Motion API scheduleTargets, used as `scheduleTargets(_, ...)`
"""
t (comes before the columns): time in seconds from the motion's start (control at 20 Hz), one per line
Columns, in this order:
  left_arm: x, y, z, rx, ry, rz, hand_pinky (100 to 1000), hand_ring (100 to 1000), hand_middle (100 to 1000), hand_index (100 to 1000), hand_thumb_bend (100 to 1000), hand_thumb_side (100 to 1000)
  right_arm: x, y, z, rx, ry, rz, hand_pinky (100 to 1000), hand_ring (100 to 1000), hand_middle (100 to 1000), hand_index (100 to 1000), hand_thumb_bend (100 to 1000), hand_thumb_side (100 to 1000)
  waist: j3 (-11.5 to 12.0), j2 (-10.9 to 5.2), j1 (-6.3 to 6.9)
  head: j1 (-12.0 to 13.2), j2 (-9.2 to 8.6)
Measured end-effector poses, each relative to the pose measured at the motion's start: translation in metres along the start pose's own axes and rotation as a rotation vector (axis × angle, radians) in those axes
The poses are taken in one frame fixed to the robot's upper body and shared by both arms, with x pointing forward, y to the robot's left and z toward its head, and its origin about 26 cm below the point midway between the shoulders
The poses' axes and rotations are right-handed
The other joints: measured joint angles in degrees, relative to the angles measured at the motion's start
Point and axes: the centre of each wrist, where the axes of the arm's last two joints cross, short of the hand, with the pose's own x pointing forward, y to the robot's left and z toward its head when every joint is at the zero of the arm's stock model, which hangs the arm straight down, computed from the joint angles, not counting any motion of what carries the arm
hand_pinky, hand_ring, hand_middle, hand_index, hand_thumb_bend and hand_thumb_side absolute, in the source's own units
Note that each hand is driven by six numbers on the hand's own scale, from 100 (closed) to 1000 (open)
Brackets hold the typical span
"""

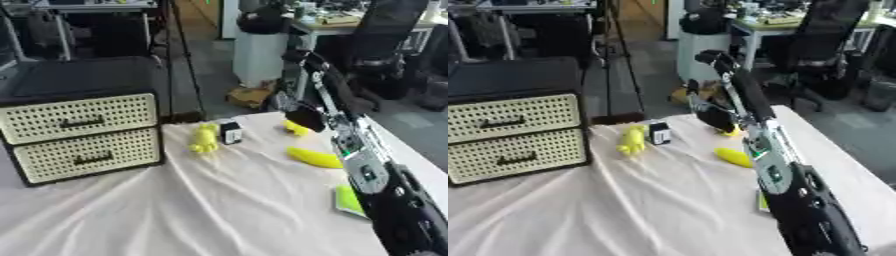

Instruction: Pick up objects from table and place into drawer.

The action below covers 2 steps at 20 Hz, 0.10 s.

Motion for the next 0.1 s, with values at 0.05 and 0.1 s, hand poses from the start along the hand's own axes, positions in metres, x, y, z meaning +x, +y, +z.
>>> scheduleTargets(0.05,0.0,0.0,0.0,-0.001,0.0,-0.002,100,143,275,440,540,1000,0.0,0.0,0.0,0.0,0.0,0.0,839,848,835,872,100,534,0.0,0.0,0.0,0.02,-0.01)
scheduleTargets(0.1,0.0,0.0,0.0,-0.002,0.001,-0.004,100,144,276,441,539,1000,0.0,0.0,0.0,0.0,0.0,0.0,839,849,835,872,100,534,0.0,0.0,0.0,0.01,-0.01)
